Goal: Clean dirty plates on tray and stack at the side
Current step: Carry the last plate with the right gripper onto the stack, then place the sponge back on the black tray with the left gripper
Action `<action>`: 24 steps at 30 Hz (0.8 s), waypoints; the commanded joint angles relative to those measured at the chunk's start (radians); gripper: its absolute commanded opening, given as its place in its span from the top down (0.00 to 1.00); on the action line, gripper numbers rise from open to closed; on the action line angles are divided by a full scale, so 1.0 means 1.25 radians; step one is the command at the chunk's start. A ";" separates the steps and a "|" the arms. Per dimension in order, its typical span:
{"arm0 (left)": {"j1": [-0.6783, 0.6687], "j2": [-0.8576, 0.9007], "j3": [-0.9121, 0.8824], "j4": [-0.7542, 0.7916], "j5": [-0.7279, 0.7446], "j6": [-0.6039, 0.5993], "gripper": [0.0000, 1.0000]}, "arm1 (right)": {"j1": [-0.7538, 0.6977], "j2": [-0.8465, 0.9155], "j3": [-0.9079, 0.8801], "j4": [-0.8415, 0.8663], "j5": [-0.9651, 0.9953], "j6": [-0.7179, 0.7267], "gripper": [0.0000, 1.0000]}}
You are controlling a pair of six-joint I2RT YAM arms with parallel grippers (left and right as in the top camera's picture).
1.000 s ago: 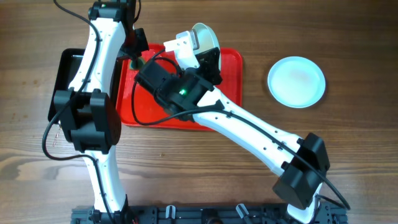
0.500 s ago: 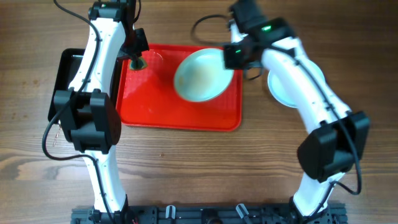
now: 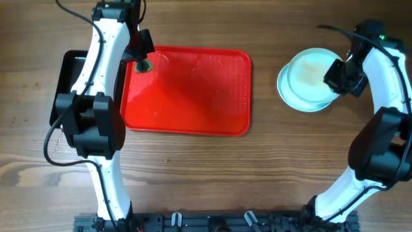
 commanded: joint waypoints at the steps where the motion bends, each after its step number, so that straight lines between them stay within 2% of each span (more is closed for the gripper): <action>1: -0.002 0.009 -0.005 0.006 0.009 -0.013 0.96 | 0.020 -0.015 -0.002 0.039 -0.085 -0.052 0.92; 4: 0.004 0.009 -0.005 0.008 0.009 -0.013 0.96 | 0.037 -0.015 -0.003 0.060 -0.163 -0.065 0.82; 9: 0.050 -0.013 0.013 -0.036 -0.019 0.039 0.96 | 0.094 -0.015 -0.007 0.063 -0.161 -0.070 0.81; 14: 0.228 -0.058 0.014 -0.097 -0.036 0.043 0.96 | 0.156 -0.015 -0.007 0.082 -0.160 -0.085 0.72; 16: 0.300 -0.046 -0.021 -0.077 -0.029 0.043 0.96 | 0.170 -0.015 -0.007 0.094 -0.160 -0.085 0.67; 18: 0.344 -0.037 -0.083 -0.040 0.042 0.043 0.96 | 0.174 -0.015 -0.007 0.098 -0.161 -0.085 0.66; 20: 0.357 -0.033 -0.138 0.001 0.097 0.054 0.96 | 0.174 -0.015 -0.007 0.097 -0.161 -0.085 0.66; 23: 0.345 -0.033 -0.220 0.062 0.099 0.054 0.96 | 0.174 -0.015 -0.007 0.095 -0.161 -0.085 0.65; 24: 0.340 -0.033 -0.235 0.073 0.096 0.054 0.90 | 0.174 -0.015 -0.007 0.095 -0.161 -0.085 0.65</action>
